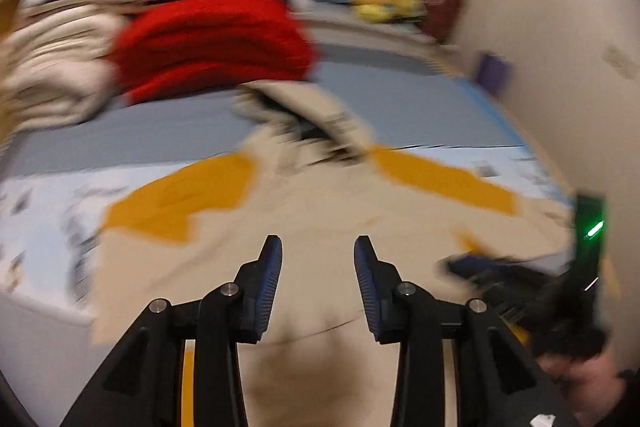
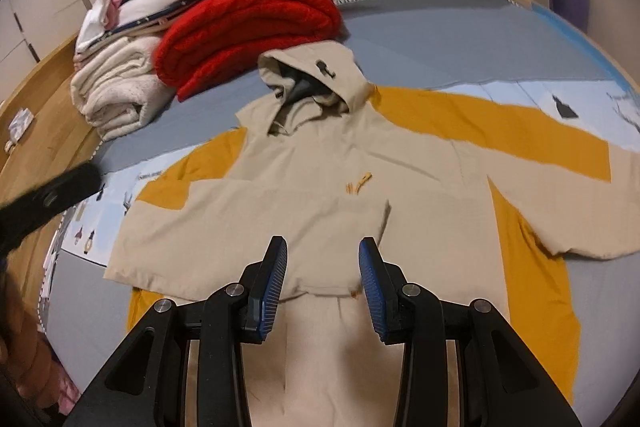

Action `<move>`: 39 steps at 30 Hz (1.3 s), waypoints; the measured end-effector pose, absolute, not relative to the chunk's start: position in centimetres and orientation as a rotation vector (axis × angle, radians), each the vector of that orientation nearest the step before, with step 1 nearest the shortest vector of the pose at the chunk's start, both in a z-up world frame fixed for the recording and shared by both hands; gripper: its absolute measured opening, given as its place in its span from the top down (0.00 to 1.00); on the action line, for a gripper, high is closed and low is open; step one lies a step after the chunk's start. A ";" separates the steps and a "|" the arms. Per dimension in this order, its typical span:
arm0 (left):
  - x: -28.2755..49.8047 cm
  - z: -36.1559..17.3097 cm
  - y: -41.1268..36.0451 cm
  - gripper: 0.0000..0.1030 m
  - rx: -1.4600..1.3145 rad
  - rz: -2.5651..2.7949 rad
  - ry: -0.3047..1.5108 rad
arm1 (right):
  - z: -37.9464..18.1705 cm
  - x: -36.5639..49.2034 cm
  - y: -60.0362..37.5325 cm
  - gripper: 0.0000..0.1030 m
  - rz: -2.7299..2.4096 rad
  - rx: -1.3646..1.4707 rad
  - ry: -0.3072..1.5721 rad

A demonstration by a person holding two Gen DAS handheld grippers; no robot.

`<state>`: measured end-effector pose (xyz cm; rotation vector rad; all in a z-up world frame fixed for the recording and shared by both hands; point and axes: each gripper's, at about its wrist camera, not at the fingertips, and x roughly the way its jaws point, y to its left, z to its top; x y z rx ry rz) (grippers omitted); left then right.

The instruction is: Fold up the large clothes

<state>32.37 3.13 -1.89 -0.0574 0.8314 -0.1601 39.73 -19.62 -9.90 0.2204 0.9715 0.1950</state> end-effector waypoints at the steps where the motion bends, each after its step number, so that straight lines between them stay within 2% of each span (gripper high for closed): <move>1: 31.9 -2.6 4.0 0.67 -0.054 -0.118 0.826 | -10.3 39.8 -19.6 0.62 0.192 0.222 0.979; 6: 32.5 -7.1 9.2 0.67 -0.109 0.098 0.903 | -13.0 40.4 -19.5 0.62 0.131 0.210 1.040; 9: 33.2 -6.8 12.6 0.67 -0.242 0.137 0.911 | -14.8 40.9 -19.9 0.62 0.124 0.240 1.088; 19: 34.8 -6.7 16.6 0.67 -0.292 0.220 0.913 | -21.3 43.5 -19.0 0.62 0.155 0.307 1.234; 21: 35.1 -6.6 17.3 0.67 -0.299 0.235 0.904 | -21.9 43.9 -18.6 0.67 0.161 0.304 1.235; 23: 35.3 -6.6 18.0 0.67 -0.290 0.255 0.897 | -21.4 44.0 -18.3 0.91 0.172 0.270 1.203; 28: 35.6 -7.3 20.0 0.67 -0.304 0.314 0.904 | -18.1 43.8 -19.2 0.93 0.210 0.293 1.086; 34: 35.6 -8.5 20.6 0.67 -0.308 0.312 0.931 | -8.9 42.8 -24.4 0.94 0.065 0.251 0.787; 36: 35.9 -9.8 20.1 0.67 -0.310 0.276 0.977 | -8.8 43.1 -27.1 0.94 -0.044 0.239 0.781; 39: 36.6 -12.5 18.8 0.67 -0.304 0.224 1.063 | -11.7 44.2 -30.9 0.93 -0.170 0.244 0.895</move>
